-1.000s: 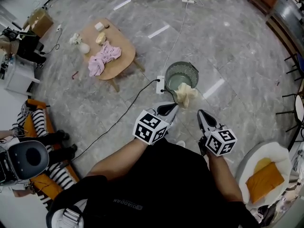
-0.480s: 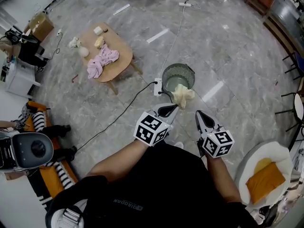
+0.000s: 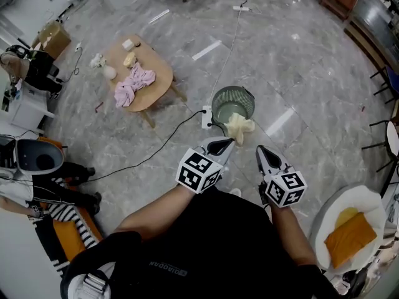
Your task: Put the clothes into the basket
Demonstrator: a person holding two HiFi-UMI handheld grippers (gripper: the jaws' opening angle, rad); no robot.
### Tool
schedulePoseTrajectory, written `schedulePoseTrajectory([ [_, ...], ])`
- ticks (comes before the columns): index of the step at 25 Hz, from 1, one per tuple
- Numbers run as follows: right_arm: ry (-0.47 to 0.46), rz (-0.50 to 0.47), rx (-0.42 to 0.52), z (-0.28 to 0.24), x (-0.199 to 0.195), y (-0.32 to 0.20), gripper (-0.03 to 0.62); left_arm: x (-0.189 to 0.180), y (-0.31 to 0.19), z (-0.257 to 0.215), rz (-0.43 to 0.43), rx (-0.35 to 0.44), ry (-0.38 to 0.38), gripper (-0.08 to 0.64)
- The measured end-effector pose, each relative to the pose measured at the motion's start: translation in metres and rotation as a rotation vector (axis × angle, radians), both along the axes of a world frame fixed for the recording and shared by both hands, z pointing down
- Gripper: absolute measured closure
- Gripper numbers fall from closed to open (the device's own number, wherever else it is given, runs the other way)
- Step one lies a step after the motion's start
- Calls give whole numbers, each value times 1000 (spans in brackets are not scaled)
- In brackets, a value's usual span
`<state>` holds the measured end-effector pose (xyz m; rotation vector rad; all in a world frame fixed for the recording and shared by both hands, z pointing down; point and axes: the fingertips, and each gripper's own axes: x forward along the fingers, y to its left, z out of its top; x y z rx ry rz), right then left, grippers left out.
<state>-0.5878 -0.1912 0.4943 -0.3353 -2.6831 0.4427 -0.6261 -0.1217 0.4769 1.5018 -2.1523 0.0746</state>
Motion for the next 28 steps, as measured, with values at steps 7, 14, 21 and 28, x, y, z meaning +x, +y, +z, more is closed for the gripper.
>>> schedulePoseTrajectory([
  [7, 0, -5, -5, 1, -1, 0, 578, -2, -3, -2, 4, 8, -3, 560],
  [14, 5, -6, -8, 2, -2, 1, 578, -3, -3, -1, 8, 7, 0, 560],
  [21, 1, -13, -9, 2, -3, 4, 578, -5, 0, -2, 1, 6, -5, 560],
  [28, 2, -20, -12, 2, -6, 6, 578, -7, 2, -2, -5, 5, -1, 560],
])
